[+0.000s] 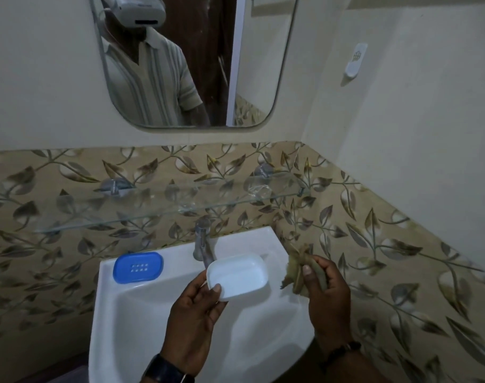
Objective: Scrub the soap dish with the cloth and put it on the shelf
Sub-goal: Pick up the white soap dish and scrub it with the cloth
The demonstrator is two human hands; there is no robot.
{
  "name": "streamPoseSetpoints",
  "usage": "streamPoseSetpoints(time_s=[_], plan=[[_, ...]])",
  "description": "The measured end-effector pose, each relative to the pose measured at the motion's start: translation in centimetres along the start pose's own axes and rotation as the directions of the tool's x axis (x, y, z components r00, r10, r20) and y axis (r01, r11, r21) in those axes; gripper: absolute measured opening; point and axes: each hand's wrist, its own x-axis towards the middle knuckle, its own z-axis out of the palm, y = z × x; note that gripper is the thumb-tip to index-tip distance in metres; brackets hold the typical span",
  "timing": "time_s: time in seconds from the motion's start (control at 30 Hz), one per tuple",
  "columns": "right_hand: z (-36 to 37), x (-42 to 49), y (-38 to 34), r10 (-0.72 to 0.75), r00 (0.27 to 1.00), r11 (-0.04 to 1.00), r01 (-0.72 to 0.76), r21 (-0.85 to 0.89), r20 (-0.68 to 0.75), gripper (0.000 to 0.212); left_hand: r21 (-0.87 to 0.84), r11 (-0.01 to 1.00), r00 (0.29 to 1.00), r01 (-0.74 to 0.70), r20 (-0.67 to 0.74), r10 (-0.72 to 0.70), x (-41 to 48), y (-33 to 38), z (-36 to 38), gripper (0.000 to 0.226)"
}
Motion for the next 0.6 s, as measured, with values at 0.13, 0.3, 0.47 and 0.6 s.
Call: streamPoseSetpoints(time_s=[0.13,0.3,0.47,0.6], plan=[[-0.1,0.6,1.1,0.012,1.0,0.998,-0.013,-0.056,-0.029,0.018,-0.02,1.0,1.0,-0.006,-0.003,0.006,0.4,-0.4,0.4,0.039],[0.4,2.4,3.3,0.065,0.993,0.995,-0.072,-0.075,-0.096,0.015,-0.074,0.996,0.997,-0.047,-0.059,0.042,1.1,-0.5,0.7,0.039],[1.3,5.3,4.9,0.101,0.99,0.993,-0.107,-0.057,-0.097,0.013,-0.041,0.995,0.994,-0.091,-0.072,0.088,2.2,-0.2,1.1,0.042],[1.9,7.6,6.6,0.109,0.985,0.99,-0.12,-0.077,-0.137,0.02,-0.095,0.986,0.986,-0.135,-0.113,0.124,2.6,-0.1,1.9,0.035]])
